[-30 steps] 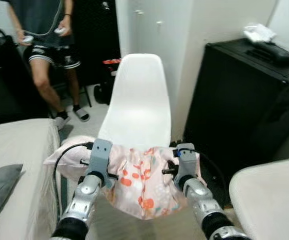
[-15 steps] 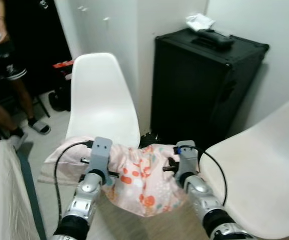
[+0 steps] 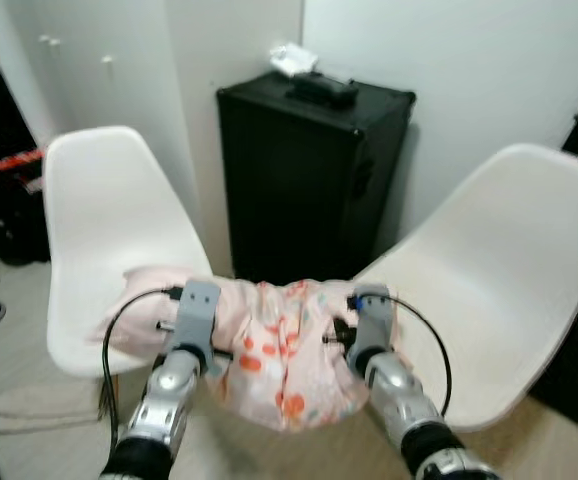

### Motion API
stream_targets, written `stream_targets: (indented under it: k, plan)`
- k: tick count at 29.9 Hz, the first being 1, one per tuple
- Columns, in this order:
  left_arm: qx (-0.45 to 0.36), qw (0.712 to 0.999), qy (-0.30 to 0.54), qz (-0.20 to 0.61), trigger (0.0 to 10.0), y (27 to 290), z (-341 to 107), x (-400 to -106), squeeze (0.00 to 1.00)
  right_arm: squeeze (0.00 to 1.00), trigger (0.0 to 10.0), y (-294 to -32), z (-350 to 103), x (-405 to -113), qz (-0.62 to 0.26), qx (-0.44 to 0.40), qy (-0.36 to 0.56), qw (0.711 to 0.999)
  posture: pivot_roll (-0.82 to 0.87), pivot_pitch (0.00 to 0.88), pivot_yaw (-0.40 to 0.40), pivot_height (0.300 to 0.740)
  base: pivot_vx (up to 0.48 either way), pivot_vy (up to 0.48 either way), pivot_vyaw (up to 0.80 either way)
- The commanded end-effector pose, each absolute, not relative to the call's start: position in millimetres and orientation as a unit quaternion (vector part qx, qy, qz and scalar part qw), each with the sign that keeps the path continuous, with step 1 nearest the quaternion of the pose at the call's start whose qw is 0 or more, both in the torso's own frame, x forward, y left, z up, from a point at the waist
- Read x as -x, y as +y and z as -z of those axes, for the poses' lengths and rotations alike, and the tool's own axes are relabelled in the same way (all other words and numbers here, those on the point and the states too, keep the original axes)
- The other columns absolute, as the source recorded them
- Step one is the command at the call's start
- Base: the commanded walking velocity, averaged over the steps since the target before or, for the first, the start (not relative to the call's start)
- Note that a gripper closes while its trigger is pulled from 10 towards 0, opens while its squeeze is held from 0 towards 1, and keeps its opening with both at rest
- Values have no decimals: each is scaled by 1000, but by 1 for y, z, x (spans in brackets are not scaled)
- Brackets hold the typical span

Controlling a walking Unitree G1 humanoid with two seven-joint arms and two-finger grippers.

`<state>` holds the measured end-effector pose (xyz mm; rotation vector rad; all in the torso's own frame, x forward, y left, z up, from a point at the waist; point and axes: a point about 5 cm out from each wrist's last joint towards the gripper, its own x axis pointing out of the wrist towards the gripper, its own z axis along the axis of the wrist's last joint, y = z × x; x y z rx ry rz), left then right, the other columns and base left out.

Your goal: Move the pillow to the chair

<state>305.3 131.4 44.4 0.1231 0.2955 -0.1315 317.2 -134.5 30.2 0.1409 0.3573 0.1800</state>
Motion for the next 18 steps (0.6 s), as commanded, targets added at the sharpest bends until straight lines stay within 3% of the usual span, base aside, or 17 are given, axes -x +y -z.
stream_targets:
  k: [1,18]
  plan:
    - [-56,987,120,86,10000,121,-57,-311,0,0,10000,-126,-45,-327,-107,-82,146,980,-18,2,24,740,0,0,-800]
    - [-56,991,95,72,10000,128,-69,-318,0,0,10000,-135,-53,-335,-89,-95,135,982,-6,3,11,740,0,0,-800]
